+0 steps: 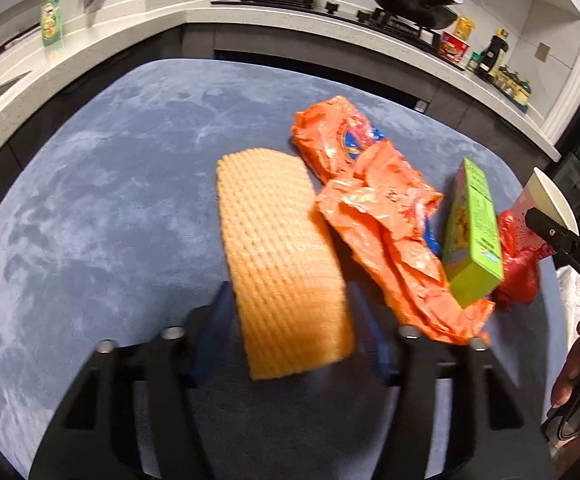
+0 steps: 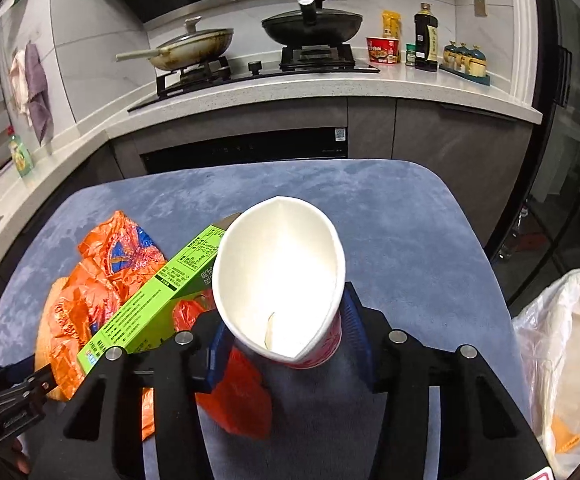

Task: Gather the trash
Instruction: 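Grasp the white paper cup with the right tool while the left tool grasps the orange mesh sleeve, then carry the paper cup and mesh sleeve over the bin with both tools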

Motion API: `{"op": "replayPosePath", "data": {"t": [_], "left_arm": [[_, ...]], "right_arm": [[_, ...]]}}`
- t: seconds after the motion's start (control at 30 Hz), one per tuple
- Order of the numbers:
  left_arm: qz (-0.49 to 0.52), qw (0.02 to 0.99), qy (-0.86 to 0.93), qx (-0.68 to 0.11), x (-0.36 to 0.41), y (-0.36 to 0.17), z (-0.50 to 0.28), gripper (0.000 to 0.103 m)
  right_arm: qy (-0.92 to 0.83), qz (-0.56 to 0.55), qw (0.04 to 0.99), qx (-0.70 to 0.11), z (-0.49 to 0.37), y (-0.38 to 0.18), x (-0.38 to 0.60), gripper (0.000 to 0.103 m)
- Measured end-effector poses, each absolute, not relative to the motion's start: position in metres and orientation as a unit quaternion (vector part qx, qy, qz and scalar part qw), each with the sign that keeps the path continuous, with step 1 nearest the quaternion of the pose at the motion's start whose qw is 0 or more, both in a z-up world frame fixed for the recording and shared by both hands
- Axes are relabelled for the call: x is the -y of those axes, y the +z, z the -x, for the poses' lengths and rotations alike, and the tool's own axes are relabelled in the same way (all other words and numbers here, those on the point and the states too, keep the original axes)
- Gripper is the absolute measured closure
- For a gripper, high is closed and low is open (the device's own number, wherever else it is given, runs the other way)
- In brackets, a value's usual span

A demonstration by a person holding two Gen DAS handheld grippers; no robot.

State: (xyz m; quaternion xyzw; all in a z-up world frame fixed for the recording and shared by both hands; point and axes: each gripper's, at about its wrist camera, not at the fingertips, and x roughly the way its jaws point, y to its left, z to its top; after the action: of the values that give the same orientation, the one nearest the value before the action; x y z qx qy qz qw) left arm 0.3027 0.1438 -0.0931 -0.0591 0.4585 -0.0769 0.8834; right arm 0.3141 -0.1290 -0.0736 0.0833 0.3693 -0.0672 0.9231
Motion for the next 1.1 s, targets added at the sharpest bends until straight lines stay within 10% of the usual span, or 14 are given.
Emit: {"op": "replayPosePath", "data": {"t": [0.2, 1.1], "left_arm": [[0.064, 0.883, -0.087, -0.457, -0.14, -0.087, -0.296, 0.079], [0.018, 0.916, -0.199, -0.348, -0.077, 0.051, -0.151, 0.08]], "right_arm": [[-0.067, -0.11, 0.924, -0.36, -0.286, -0.061, 0.139, 0.055], [-0.114, -0.166, 0.929, -0.311, -0.09, -0.005, 0.206, 0.055]]}}
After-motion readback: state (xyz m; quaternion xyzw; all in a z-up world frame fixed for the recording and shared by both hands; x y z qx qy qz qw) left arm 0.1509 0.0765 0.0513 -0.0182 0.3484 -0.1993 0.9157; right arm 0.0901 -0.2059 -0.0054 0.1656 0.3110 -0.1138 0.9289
